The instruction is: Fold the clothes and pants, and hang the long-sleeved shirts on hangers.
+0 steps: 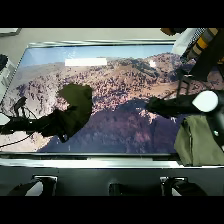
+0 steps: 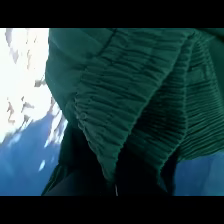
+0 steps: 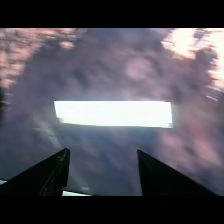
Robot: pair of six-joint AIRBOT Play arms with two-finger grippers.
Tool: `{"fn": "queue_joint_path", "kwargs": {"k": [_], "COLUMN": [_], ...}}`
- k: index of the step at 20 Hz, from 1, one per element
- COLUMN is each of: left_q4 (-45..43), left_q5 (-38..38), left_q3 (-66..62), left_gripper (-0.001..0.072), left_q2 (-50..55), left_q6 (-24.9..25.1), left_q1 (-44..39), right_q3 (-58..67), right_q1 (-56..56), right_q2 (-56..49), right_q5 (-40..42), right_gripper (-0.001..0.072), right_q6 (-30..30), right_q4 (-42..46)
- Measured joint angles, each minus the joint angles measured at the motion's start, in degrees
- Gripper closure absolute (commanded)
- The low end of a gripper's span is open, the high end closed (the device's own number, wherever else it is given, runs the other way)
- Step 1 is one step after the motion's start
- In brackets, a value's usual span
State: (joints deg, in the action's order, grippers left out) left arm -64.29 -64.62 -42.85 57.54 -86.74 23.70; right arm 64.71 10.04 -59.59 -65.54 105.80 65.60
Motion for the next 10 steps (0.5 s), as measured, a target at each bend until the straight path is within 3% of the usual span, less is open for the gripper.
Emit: {"fn": "queue_joint_path", "kwargs": {"k": [4, 6, 10], "left_q4": [-7.93, -10.97, -13.88], "left_q5": [-5.86, -7.48, -7.80], "left_q3": [0.37, 0.35, -0.20], "left_gripper": [0.0697, 0.0697, 0.0698], "left_q2": [-1.18, -1.40, -0.85], "left_q6": [-7.37, -9.66, -10.80], "left_q1": [0.59, 0.59, -2.93], "right_q3": [0.24, 2.10, 6.12], "right_q1": [1.62, 4.50, 10.16], "right_q2": [-11.39, -17.68, -26.51], "right_q5": [12.66, 17.66, 25.16], "right_gripper": [0.0180, 0.0107, 0.0107], "right_q6": [-12.90, -19.78, -26.86], "right_q4": [-22.67, -31.32, -38.25]}}
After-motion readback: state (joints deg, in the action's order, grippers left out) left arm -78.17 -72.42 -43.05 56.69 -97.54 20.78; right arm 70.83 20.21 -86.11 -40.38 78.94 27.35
